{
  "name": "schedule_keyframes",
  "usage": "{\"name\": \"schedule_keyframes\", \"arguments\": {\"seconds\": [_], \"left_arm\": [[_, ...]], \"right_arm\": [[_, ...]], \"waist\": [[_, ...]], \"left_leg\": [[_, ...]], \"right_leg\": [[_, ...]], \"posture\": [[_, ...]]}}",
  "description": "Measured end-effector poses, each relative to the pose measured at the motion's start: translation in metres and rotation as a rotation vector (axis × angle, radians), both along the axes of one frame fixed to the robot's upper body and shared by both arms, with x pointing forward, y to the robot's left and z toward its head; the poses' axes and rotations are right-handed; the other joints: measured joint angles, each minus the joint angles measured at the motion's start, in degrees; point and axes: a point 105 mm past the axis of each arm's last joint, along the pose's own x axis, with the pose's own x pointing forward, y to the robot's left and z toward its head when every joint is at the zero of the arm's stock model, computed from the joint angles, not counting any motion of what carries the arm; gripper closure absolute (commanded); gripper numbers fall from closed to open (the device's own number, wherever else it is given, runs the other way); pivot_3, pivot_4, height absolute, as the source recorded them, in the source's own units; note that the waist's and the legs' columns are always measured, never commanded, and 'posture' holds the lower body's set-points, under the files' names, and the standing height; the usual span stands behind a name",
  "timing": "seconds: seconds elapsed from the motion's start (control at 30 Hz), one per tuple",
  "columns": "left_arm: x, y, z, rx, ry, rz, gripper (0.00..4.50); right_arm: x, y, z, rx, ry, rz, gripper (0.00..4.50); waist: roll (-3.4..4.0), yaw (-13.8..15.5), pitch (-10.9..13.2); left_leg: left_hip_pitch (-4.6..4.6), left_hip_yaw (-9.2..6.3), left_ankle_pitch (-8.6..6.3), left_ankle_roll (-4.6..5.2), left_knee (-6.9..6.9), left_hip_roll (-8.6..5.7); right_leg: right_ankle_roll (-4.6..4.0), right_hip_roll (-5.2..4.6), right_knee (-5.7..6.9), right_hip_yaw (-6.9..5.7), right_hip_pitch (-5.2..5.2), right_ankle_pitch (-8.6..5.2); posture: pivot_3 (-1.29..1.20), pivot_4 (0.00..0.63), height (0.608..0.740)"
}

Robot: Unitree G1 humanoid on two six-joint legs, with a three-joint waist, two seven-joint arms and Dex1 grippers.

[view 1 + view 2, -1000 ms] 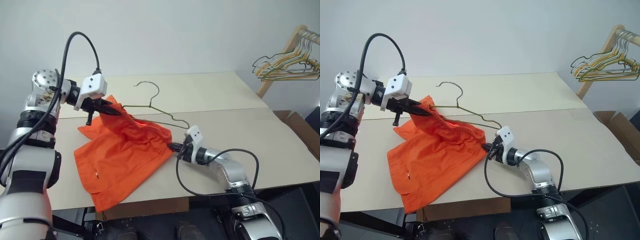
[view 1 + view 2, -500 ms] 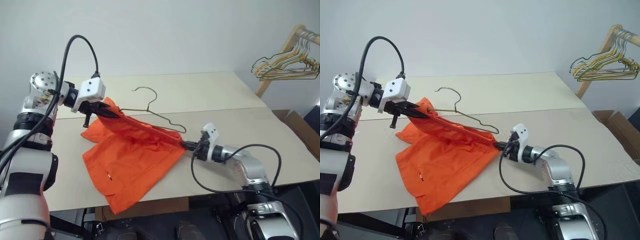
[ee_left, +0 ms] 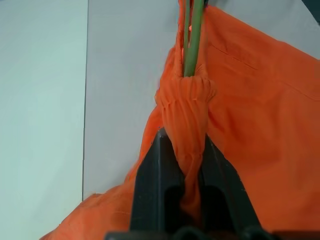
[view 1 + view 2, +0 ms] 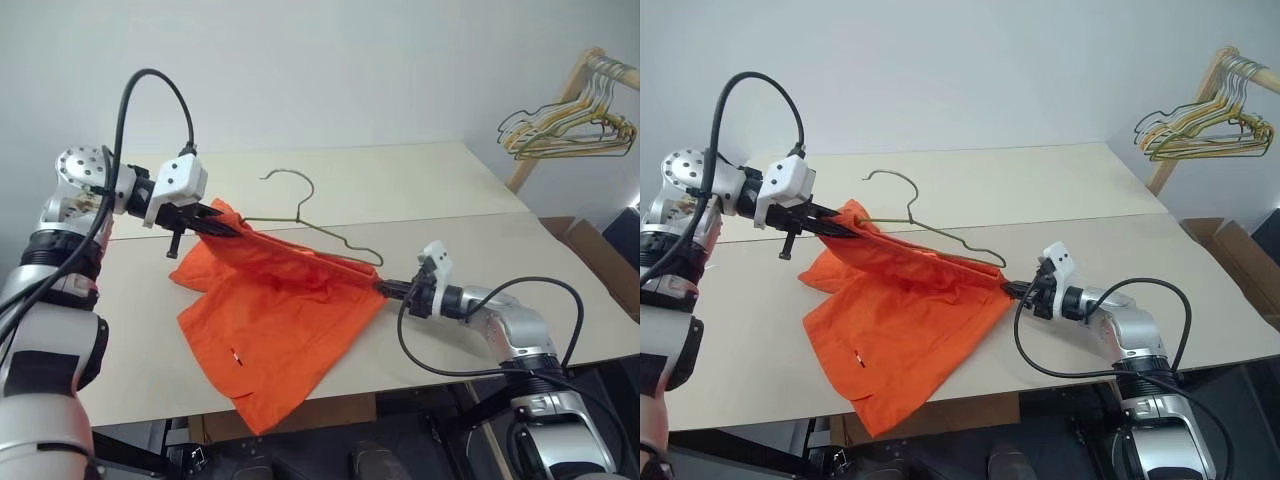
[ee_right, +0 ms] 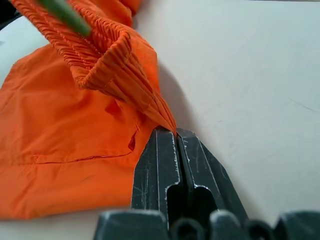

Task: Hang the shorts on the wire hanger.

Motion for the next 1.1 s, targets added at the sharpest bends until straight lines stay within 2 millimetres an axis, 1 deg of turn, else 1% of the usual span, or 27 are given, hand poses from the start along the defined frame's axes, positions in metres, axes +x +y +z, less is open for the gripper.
{"name": "schedule_keyframes", "arguments": {"seconds": [0.13, 0.3, 0.43, 0.5, 0.63, 0.67, 0.77, 0.83, 0.87, 0.93, 1.1], "left_arm": [[0.0, 0.004, -0.001, 0.008, 0.003, 0.012, 4.5], [0.003, 0.013, -0.014, 0.08, 0.023, 0.045, 4.5], [0.006, 0.011, -0.019, 0.105, 0.01, 0.052, 4.5], [0.007, 0.009, -0.019, 0.111, -0.007, 0.043, 4.5], [0.009, 0.005, -0.019, 0.12, -0.03, 0.033, 4.5], [0.009, 0.003, -0.017, 0.11, -0.033, 0.029, 4.5], [0.01, -0.001, -0.012, 0.091, -0.047, 0.022, 4.5], [0.012, -0.012, -0.008, 0.073, -0.078, -0.003, 4.5], [0.013, -0.017, -0.006, 0.055, -0.086, 0.002, 4.5], [0.015, -0.023, -0.003, 0.044, -0.102, 0.005, 4.5], [0.017, -0.035, -0.001, 0.058, -0.155, -0.01, 4.5]], "right_arm": [[0.004, 0.0, 0.004, 0.002, -0.015, -0.001, 4.47], [0.002, -0.007, 0.008, -0.018, -0.039, 0.013, 4.47], [0.0, -0.015, 0.015, -0.052, -0.074, 0.024, 4.47], [-0.003, -0.021, 0.02, -0.103, -0.124, 0.037, 4.47], [-0.011, -0.028, 0.047, -0.269, -0.3, 0.122, 4.47], [-0.014, -0.028, 0.061, -0.314, -0.35, 0.153, 4.47], [-0.016, -0.025, 0.093, -0.391, -0.458, 0.207, 4.47], [-0.02, -0.026, 0.116, -0.512, -0.544, 0.255, 4.47], [-0.02, -0.026, 0.123, -0.565, -0.575, 0.271, 4.47], [-0.02, -0.022, 0.132, -0.63, -0.615, 0.291, 4.47], [-0.024, -0.012, 0.134, -0.718, -0.659, 0.357, 4.47]], "waist": [[0.0, 0.1, 0.0], [0.0, 0.2, 0.0], [0.0, 0.2, 0.0], [0.0, 0.2, 0.0], [0.01, 0.2, 0.0], [0.03, 0.2, 0.0], [0.03, 0.2, 0.0], [0.03, 0.2, 0.0], [0.03, 0.3, 0.0], [0.02, 0.2, 0.0], [0.03, 0.2, 0.0]], "left_leg": [[0.0, 0.0, 0.0, 0.0, 0.0, 0.0], [-0.01, 0.01, 0.0, 0.0, 0.01, -0.02], [-0.02, 0.01, 0.0, 0.0, 0.02, -0.03], [-0.05, 0.01, 0.0, 0.0, 0.02, -0.03], [-0.11, 0.01, 0.0, 0.0, 0.05, -0.03], [-0.13, 0.01, 0.0, 0.0, 0.06, -0.03], [-0.11, 0.01, 0.0, 0.0, 0.07, -0.01], [-0.12, 0.01, 0.0, 0.0, 0.06, -0.02], [-0.14, 0.01, 0.0, 0.0, 0.09, -0.02], [-0.15, 0.01, 0.0, 0.01, 0.12, -0.02], [-0.15, 0.01, -0.01, 0.01, 0.12, -0.02]], "right_leg": [[0.0, 0.0, 0.0, -0.01, 0.01, 0.0], [0.0, -0.01, -0.01, -0.01, 0.01, 0.0], [0.01, -0.01, -0.02, -0.01, 0.0, 0.0], [0.01, -0.02, -0.01, -0.01, -0.02, 0.0], [0.02, -0.02, -0.03, -0.01, -0.09, -0.01], [0.03, -0.02, -0.03, 0.0, -0.11, -0.02], [0.04, 0.0, -0.08, -0.01, -0.1, -0.02], [0.04, -0.02, -0.1, -0.02, -0.09, -0.02], [0.04, -0.02, -0.12, -0.02, -0.09, -0.03], [0.04, -0.03, -0.14, -0.02, -0.08, -0.03], [0.04, -0.03, -0.12, -0.01, -0.1, -0.02]], "posture": [[-0.08, 0.0, 0.74], [-0.08, 0.0, 0.74], [-0.09, 0.0, 0.74], [-0.09, 0.0, 0.74], [-0.09, 0.0, 0.74], [-0.09, 0.0, 0.74], [-0.1, 0.0, 0.74], [-0.11, 0.0, 0.74], [-0.11, 0.0, 0.74], [-0.11, 0.0, 0.74], [-0.11, 0.0, 0.74]]}}
